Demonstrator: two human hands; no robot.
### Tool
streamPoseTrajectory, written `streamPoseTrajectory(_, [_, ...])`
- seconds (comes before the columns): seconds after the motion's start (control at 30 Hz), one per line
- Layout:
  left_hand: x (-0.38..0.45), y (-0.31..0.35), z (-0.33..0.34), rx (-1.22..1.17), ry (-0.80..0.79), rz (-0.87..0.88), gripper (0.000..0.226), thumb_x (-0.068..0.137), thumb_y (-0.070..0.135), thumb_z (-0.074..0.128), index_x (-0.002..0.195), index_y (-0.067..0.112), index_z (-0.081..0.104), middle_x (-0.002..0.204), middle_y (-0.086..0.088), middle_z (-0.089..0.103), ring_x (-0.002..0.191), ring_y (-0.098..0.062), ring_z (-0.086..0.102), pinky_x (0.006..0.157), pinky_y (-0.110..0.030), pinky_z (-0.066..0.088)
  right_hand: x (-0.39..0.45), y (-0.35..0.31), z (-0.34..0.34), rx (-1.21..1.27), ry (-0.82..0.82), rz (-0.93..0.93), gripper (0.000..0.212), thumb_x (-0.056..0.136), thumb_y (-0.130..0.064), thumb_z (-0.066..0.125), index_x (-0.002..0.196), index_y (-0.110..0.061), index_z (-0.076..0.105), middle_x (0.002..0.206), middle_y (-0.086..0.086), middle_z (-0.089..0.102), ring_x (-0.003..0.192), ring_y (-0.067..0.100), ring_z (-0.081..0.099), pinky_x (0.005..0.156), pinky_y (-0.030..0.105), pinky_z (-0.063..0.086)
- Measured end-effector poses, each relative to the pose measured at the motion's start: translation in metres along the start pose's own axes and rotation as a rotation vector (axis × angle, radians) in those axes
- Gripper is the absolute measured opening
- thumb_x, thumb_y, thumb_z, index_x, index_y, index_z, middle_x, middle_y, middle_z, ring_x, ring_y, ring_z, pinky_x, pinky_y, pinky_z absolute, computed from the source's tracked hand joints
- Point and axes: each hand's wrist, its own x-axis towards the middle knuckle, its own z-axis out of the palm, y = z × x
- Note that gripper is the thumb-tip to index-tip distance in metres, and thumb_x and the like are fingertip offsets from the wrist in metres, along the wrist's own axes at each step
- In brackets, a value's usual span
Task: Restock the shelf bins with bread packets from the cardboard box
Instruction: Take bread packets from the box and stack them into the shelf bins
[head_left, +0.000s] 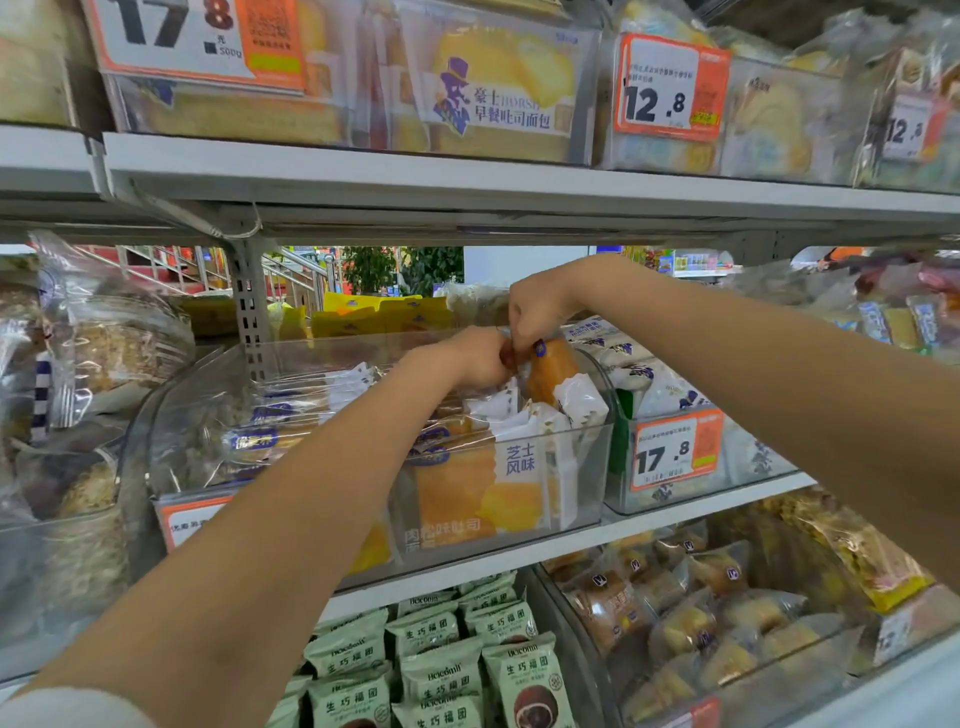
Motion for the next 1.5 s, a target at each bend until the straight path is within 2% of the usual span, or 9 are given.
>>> streamPoseTrajectory(0.17, [-0.004, -0.001, -0.011, -0.013, 0.156, 0.085, 0.015, 0.086, 0.015, 0.060, 0.072, 0.009, 0.062, 0.066, 0.000, 0.055, 0.071, -0.018, 0.050, 0.064, -0.025, 0.035, 0.003, -0.002, -0.005, -0.125, -0.062, 0.042, 0.020, 0.082, -0.032, 0.068, 0.081, -0.013, 0.066, 0.078, -0.001, 0.057, 0.081, 0.017, 0.051, 0.074, 0.026, 0.040])
streamPoseTrajectory(0.37, [-0.003, 0.001, -0.011, 0.006, 0.004, 0.115, 0.032, 0.089, -0.005, 0.046, 0.110, 0.005, 0.068, 0.099, -0.009, 0.065, 0.089, -0.024, 0.056, 0.069, -0.022, 0.036, 0.005, -0.007, -0.011, -0.011, -0.167, 0.117, 0.010, 0.084, -0.016, 0.059, 0.075, -0.018, 0.059, 0.078, 0.002, 0.060, 0.073, 0.016, 0.054, 0.091, 0.035, 0.047])
streamPoseTrajectory(0.5, [-0.002, -0.009, -0.005, -0.054, -0.142, 0.157, 0.043, 0.087, -0.014, 0.041, 0.123, 0.002, 0.057, 0.127, -0.012, 0.058, 0.110, -0.023, 0.053, 0.075, -0.013, 0.037, 0.013, -0.013, -0.008, -0.032, -0.239, 0.178, 0.015, 0.082, -0.011, 0.050, 0.077, -0.015, 0.064, 0.073, 0.002, 0.067, 0.065, 0.016, 0.051, 0.073, 0.028, 0.042])
streamPoseTrajectory(0.73, [0.004, -0.026, 0.002, -0.108, -0.202, 0.172, 0.053, 0.087, -0.017, 0.037, 0.132, 0.008, 0.051, 0.136, -0.009, 0.052, 0.126, -0.021, 0.048, 0.100, -0.025, 0.036, 0.013, -0.025, -0.007, -0.051, -0.393, 0.238, 0.026, 0.089, -0.020, 0.045, 0.081, -0.024, 0.070, 0.092, -0.002, 0.066, 0.082, 0.015, 0.055, 0.089, 0.031, 0.039])
streamPoseTrajectory(0.9, [0.003, -0.026, -0.002, -0.075, -0.205, 0.181, 0.051, 0.087, -0.016, 0.037, 0.127, 0.007, 0.058, 0.130, -0.012, 0.057, 0.120, -0.027, 0.051, 0.090, -0.026, 0.039, 0.011, -0.025, -0.013, -0.004, -0.402, 0.232, 0.024, 0.087, -0.016, 0.046, 0.085, -0.020, 0.069, 0.090, -0.001, 0.060, 0.081, 0.012, 0.052, 0.109, 0.038, 0.035])
streamPoseTrajectory(0.97, [0.003, -0.024, -0.003, -0.035, -0.192, 0.181, 0.046, 0.087, -0.013, 0.039, 0.125, 0.006, 0.058, 0.127, -0.012, 0.058, 0.116, -0.029, 0.052, 0.092, -0.030, 0.040, 0.011, -0.020, 0.005, 0.018, -0.379, 0.203, 0.022, 0.088, -0.012, 0.047, 0.095, -0.017, 0.068, 0.095, -0.001, 0.059, 0.090, 0.016, 0.053, 0.104, 0.029, 0.038])
streamPoseTrajectory(1.07, [0.001, -0.024, -0.002, 0.000, -0.172, 0.148, 0.037, 0.092, -0.007, 0.045, 0.124, 0.005, 0.058, 0.125, -0.013, 0.059, 0.112, -0.029, 0.053, 0.087, -0.028, 0.040, 0.025, -0.016, 0.046, 0.043, 0.001, 0.174, 0.030, 0.094, -0.014, 0.049, 0.124, -0.014, 0.054, 0.119, 0.000, 0.056, 0.084, 0.012, 0.047, 0.059, -0.001, 0.033])
streamPoseTrajectory(1.23, [-0.004, -0.026, 0.001, -0.086, -0.149, 0.149, 0.037, 0.092, -0.006, 0.046, 0.125, 0.007, 0.059, 0.126, -0.011, 0.060, 0.112, -0.026, 0.055, 0.087, -0.027, 0.040, 0.024, -0.024, 0.013, 0.037, -0.393, 0.193, 0.017, 0.089, -0.004, 0.045, 0.093, -0.008, 0.061, 0.092, 0.013, 0.060, 0.068, 0.017, 0.055, 0.067, 0.024, 0.045])
streamPoseTrajectory(1.5, [-0.030, 0.001, -0.028, -0.400, 0.046, 0.222, 0.014, 0.085, 0.022, 0.068, 0.086, 0.010, 0.075, 0.087, 0.000, 0.071, 0.087, -0.014, 0.061, 0.086, -0.029, 0.048, -0.023, 0.017, -0.001, 0.187, 0.174, -0.021, 0.020, 0.084, -0.023, 0.060, 0.092, -0.008, 0.072, 0.099, 0.011, 0.069, 0.091, 0.024, 0.060, 0.078, 0.033, 0.047])
